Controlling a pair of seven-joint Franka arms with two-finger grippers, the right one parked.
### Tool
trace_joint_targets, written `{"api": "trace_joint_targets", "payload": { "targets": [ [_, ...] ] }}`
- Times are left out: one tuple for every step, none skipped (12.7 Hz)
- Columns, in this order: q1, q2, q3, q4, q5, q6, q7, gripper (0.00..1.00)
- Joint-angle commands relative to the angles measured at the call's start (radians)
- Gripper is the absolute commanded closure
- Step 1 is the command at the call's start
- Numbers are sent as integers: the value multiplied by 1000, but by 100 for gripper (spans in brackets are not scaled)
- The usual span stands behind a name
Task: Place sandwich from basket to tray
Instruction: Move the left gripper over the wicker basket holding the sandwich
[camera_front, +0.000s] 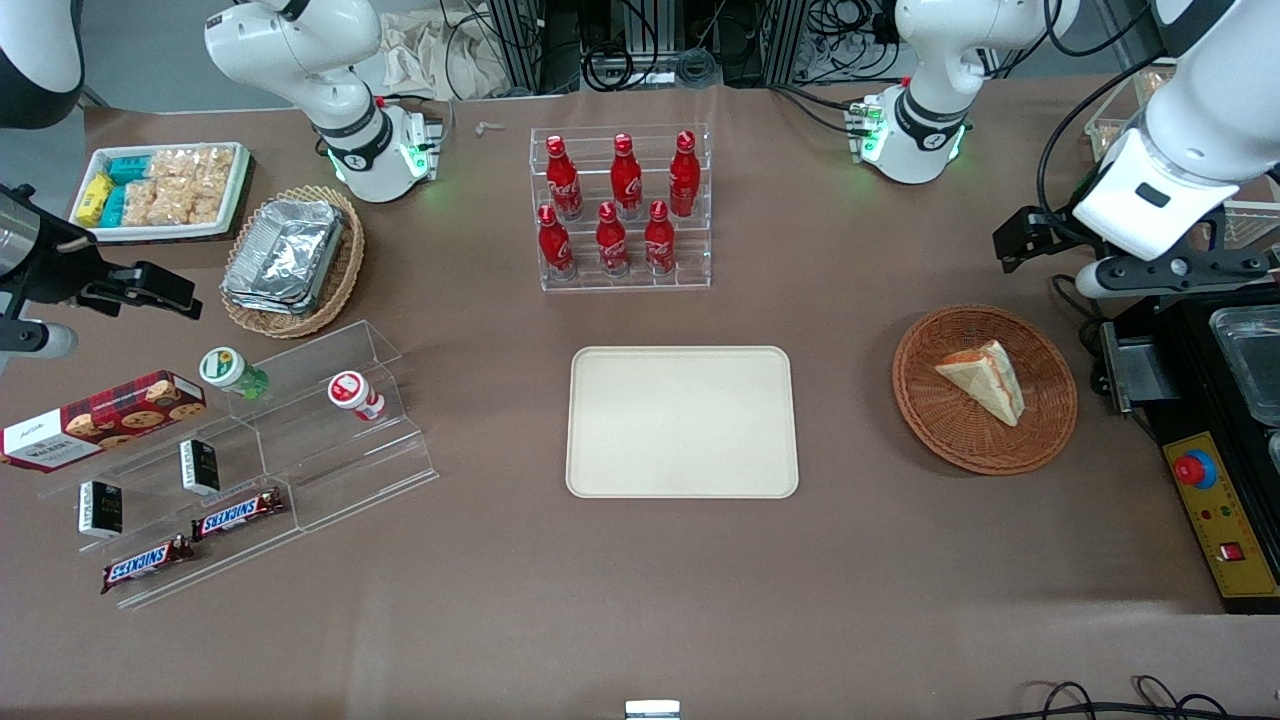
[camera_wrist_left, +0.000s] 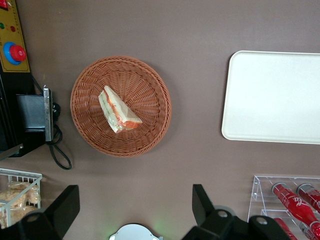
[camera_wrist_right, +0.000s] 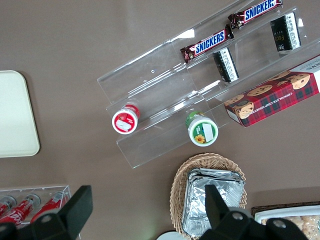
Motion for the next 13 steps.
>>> {"api": "trace_joint_targets", "payload": {
  "targets": [
    [-9,-22,13,-21,22,-8,-19,0],
    [-4,-23,16,-22,24,-8,-22,0],
    [-1,-26,45,-24,19,-8,-36,0],
    [-1,-43,87,-45,7,-8,-71,0],
    [-1,-74,102,-97,4,4,-85,0],
    [-1,-107,117,-151,7,20,-91,0],
    [-1,-146,152,-209,7,49,-108,0],
    [-1,-179,169,-273,5,101,-138,0],
    [-1,-206,171,-336,5,151,-201,0],
    [-1,-224,171,-393,5,208,-270,0],
    [-1,-240,171,-450,5,271,-324,0],
    [-1,-246,171,-494,5,322,-368,0],
    [-1,-249,171,-531,5,366,-410,0]
  ]
}}
